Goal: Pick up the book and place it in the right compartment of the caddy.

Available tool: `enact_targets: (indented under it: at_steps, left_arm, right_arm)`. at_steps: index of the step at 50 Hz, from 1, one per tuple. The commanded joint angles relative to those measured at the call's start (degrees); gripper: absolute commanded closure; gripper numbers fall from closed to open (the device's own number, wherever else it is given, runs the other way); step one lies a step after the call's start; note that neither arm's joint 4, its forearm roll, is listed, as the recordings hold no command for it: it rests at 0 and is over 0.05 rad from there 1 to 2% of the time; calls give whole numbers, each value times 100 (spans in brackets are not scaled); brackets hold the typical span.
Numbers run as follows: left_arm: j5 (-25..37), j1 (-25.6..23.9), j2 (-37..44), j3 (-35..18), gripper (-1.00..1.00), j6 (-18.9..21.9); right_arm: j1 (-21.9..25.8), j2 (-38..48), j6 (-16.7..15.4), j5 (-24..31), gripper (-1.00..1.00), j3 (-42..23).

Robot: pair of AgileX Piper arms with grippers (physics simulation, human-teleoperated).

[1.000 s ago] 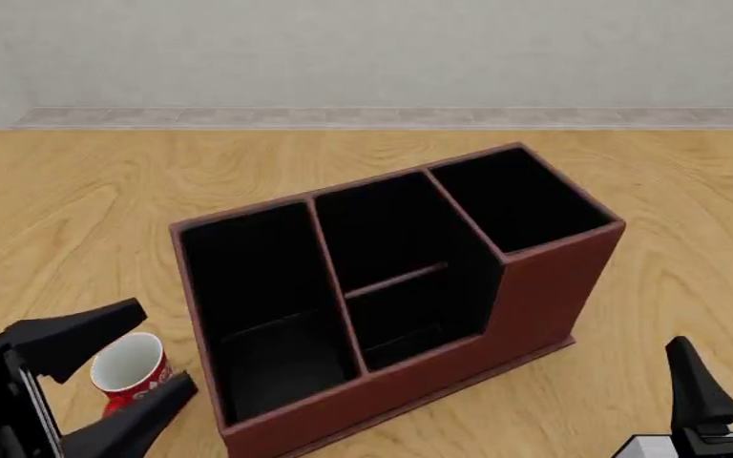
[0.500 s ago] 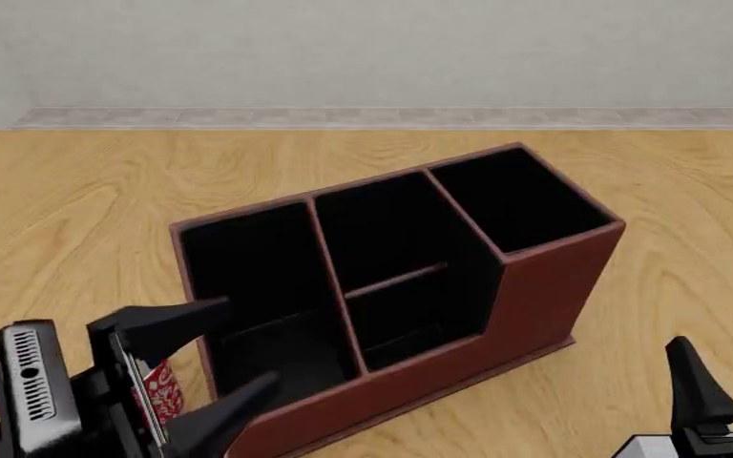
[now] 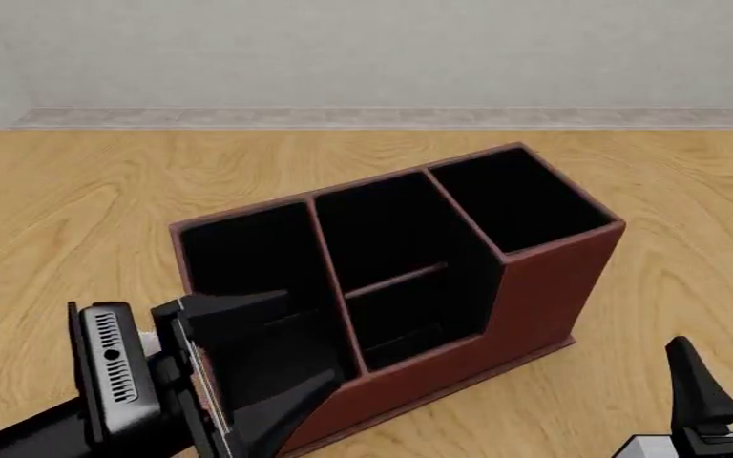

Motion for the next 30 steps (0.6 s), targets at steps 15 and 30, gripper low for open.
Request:
enact_targets:
  at_steps: [15,30]
  left_arm:
    - [-522,-611,1270,-612,-100,-50]
    - [-814,-998,1995,-912,-100,-220]
  right_arm:
    - [1,0,1,0,-100,0]
    - [0,1,0,0,-100,0]
